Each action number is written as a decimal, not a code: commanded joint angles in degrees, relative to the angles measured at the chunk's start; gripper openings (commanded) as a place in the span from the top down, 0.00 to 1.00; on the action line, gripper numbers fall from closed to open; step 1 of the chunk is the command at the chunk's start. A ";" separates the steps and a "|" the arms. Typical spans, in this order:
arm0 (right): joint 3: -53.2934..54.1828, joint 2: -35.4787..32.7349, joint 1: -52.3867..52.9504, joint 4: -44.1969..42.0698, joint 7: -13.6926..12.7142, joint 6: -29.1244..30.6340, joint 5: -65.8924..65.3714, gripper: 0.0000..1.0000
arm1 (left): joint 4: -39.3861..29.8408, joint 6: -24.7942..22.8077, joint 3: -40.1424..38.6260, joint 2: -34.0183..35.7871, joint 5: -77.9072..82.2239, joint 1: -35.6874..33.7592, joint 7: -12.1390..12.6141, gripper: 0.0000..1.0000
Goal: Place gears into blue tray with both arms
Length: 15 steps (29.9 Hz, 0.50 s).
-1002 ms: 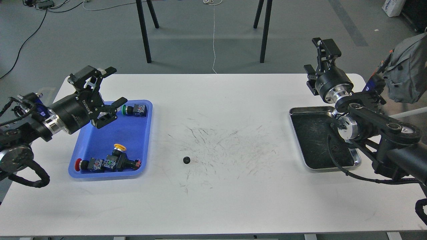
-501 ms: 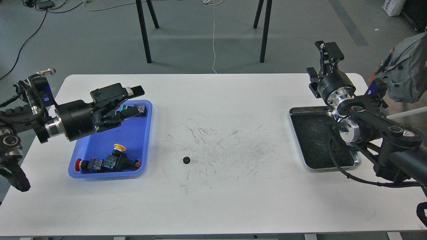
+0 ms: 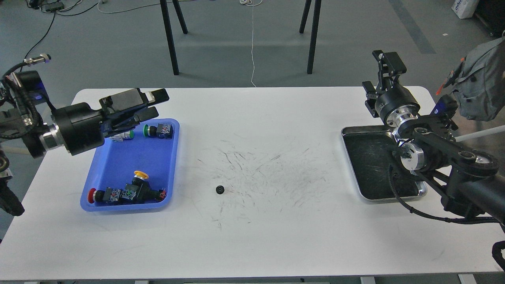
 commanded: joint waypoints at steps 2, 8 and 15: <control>0.55 -0.11 -0.28 0.01 0.00 0.00 -0.01 0.04 | -2.25 -0.97 0.04 1.48 -0.18 -0.09 0.00 0.00; 0.82 -0.03 -1.86 0.10 0.35 0.00 -0.01 0.04 | -2.95 -2.47 0.22 1.13 7.88 0.44 0.00 0.00; 3.09 -0.20 -4.49 0.10 0.53 0.00 0.08 0.04 | -3.49 -4.05 0.22 -2.36 30.04 -1.23 0.00 0.00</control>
